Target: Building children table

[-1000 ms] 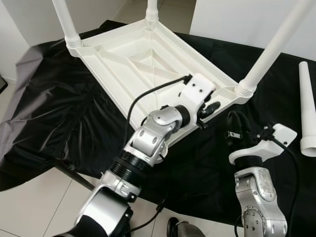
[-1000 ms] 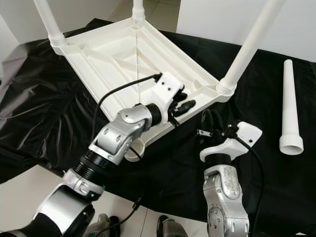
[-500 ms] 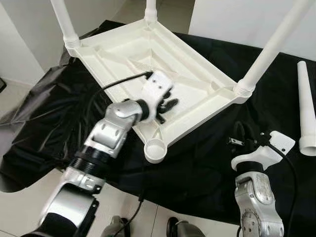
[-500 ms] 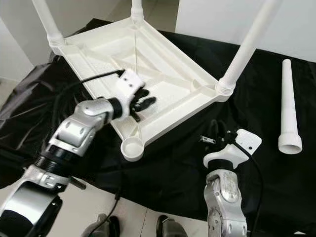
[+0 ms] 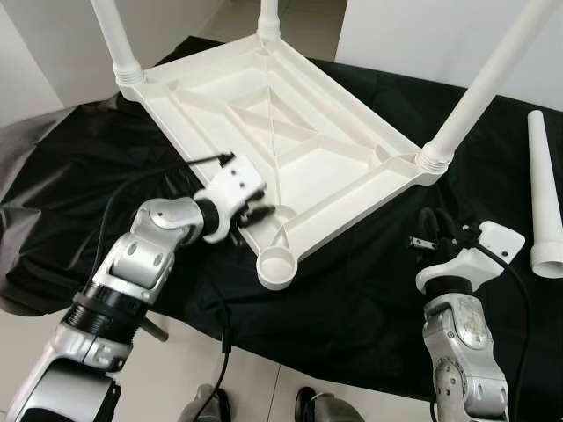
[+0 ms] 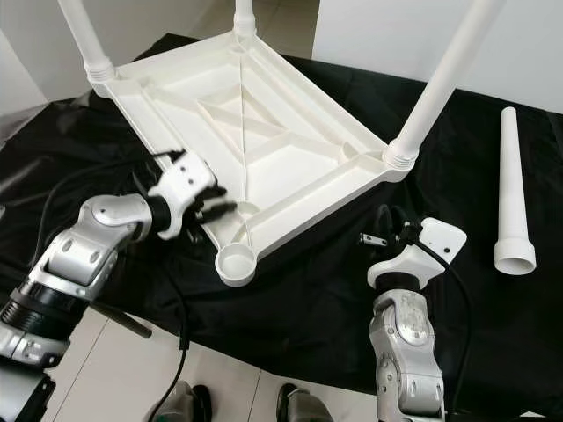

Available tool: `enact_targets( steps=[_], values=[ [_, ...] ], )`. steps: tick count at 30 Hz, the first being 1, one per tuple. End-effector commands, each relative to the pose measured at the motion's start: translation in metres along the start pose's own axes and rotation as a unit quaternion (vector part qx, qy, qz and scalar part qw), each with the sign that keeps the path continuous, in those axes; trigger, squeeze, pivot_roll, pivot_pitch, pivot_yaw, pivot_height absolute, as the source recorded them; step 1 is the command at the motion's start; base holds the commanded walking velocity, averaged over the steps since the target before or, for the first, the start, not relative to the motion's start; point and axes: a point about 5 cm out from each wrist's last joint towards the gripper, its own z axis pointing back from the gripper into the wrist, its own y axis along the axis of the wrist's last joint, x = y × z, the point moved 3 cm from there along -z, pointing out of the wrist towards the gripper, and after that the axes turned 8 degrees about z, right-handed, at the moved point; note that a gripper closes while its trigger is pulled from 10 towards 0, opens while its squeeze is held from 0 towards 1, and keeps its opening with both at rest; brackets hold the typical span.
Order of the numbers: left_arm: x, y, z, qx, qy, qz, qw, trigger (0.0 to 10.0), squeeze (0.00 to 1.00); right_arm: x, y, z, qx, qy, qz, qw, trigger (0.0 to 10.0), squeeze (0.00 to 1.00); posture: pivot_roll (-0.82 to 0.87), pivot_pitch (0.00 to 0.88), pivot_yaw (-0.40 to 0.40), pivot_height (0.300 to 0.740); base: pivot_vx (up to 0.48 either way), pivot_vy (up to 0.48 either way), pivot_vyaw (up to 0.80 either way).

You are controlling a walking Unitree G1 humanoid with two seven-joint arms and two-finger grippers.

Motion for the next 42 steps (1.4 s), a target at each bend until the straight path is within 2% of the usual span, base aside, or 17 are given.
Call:
enact_targets(
  steps=[1, 3, 9, 13, 16, 23, 25, 26, 27, 29, 30, 35, 42],
  values=[
    [0.007, -0.001, 0.0, -0.003, -0.012, -0.003, 1.0, 10.0, 0.0, 0.004, -0.005, 0.0, -0.01, -0.008, 0.009, 1.0, 10.0, 0.0, 0.04, 0.158, -0.05, 0.74, 0.0, 0.0, 0.0],
    [0.017, -0.004, -0.006, -0.008, -0.024, -0.006, 1.0, 10.0, 0.0, 0.004, -0.006, -0.007, -0.014, -0.015, 0.01, 1.0, 10.0, 0.0, 0.04, 0.155, -0.053, 0.74, 0.0, 0.0, 0.0],
    [0.034, -0.003, -0.017, -0.006, -0.053, -0.017, 0.998, 10.0, 0.0, 0.005, -0.01, -0.02, -0.031, -0.031, 0.023, 0.999, 10.0, 0.0, 0.03, 0.156, -0.055, 0.74, 0.0, 0.0, 0.0],
    [0.035, -0.004, -0.019, -0.009, -0.055, -0.017, 0.998, 10.0, 0.0, 0.005, -0.012, -0.024, -0.035, -0.032, 0.037, 0.998, 10.0, 0.0, 0.03, 0.159, -0.051, 0.74, 0.0, 0.0, 0.0],
    [0.033, -0.003, -0.019, -0.007, -0.051, -0.016, 0.999, 10.0, 0.0, 0.004, -0.011, -0.025, -0.031, -0.026, 0.033, 0.999, 10.0, 0.0, 0.03, 0.162, -0.052, 0.74, 0.0, 0.0, 0.0],
    [0.017, 0.009, -0.007, 0.011, -0.03, -0.016, 0.999, 10.0, 0.0, 0.006, -0.008, -0.026, -0.017, -0.029, 0.029, 0.999, 10.0, 0.0, 0.04, 0.172, -0.046, 0.74, 0.0, 0.0, 0.0],
    [0.005, 0.021, 0.0, 0.029, -0.013, -0.011, 0.999, 10.0, 0.0, 0.005, -0.006, -0.026, -0.011, -0.019, 0.023, 1.0, 10.0, 0.0, 0.04, 0.173, -0.045, 0.74, 0.0, 0.0, 0.0],
    [0.005, 0.021, 0.0, 0.029, -0.013, -0.011, 0.999, 10.0, 0.0, 0.005, -0.006, -0.026, -0.011, -0.019, 0.023, 1.0, 10.0, 0.0, 0.04, 0.173, -0.045, 0.74, 0.0, 0.0, 0.0],
    [-0.007, 0.027, 0.006, 0.034, 0.006, -0.017, 0.999, 10.0, 0.0, 0.004, -0.007, -0.024, -0.012, -0.007, 0.021, 1.0, 10.0, 0.0, 0.04, 0.174, -0.045, 0.74, 0.0, 0.0, 0.0],
    [-0.01, 0.027, 0.008, 0.032, 0.011, -0.021, 0.999, 10.0, 0.0, 0.004, -0.007, -0.024, -0.013, -0.006, 0.022, 1.0, 10.0, 0.0, 0.04, 0.174, -0.045, 0.74, 0.0, 0.0, 0.0],
    [-0.014, 0.025, 0.01, 0.026, 0.016, -0.024, 0.999, 10.0, 0.0, 0.004, -0.009, -0.023, -0.017, -0.004, 0.026, 0.999, 10.0, 0.0, 0.04, 0.174, -0.045, 0.74, 0.0, 0.0, 0.0],
    [-0.016, 0.023, 0.011, 0.021, 0.018, -0.026, 0.999, 10.0, 0.0, 0.005, -0.01, -0.023, -0.02, -0.003, 0.03, 0.999, 10.0, 0.0, 0.04, 0.174, -0.045, 0.74, 0.0, 0.0, 0.0],
    [-0.012, -0.008, 0.005, -0.045, 0.032, -0.053, 0.997, 10.0, 0.0, 0.006, -0.011, -0.025, -0.03, -0.001, 0.04, 0.999, 10.0, 0.0, 0.03, 0.187, -0.051, 0.74, 0.0, 0.0, 0.0]
  ],
)
